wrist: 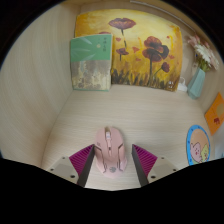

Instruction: Arrange mouse

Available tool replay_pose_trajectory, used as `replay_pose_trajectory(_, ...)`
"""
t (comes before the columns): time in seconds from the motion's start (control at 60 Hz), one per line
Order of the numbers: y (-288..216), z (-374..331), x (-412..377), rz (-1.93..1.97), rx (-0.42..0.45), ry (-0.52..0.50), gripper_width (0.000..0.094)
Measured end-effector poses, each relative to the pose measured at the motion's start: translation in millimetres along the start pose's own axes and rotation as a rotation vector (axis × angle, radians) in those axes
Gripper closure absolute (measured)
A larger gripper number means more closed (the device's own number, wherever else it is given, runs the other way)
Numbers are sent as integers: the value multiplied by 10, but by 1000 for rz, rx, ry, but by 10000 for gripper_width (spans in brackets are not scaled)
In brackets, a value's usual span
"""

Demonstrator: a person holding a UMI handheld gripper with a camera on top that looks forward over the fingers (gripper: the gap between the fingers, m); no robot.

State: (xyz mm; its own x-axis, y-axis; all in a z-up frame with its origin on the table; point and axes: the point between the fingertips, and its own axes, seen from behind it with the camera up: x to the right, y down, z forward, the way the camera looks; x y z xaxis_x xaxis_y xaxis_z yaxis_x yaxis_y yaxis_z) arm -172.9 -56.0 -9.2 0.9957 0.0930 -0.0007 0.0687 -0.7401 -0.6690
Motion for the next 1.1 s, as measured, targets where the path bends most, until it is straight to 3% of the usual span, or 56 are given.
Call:
replay_pose_trajectory(0.1, 5, 94, 35, 7, -24, 11, 216)
replay_pose_trajectory(0.2, -39, 139, 23, 36, -10, 17, 336)
replay_pose_trajectory(0.4, -46, 148, 35, 60, -6, 44, 436)
replay_pose_trajectory(0.533, -30, 143, -19, 51, -16, 9, 543)
replay_pose_trajectory(0.65, -114, 65, 135, 13, -46, -44, 556)
replay_pose_trajectory(0.733, -480, -205, 282, -13, 28, -63, 553)
replay_pose_trajectory(0.9, -1521, -1099, 1149, -79, 272, -56, 553)
replay_pose_trajectory(1.017, -1824, -1507, 2013, -110, 335, 27, 557)
replay_pose_trajectory(1.1, -1804, -1592, 2567, -113, 323, 78, 558)
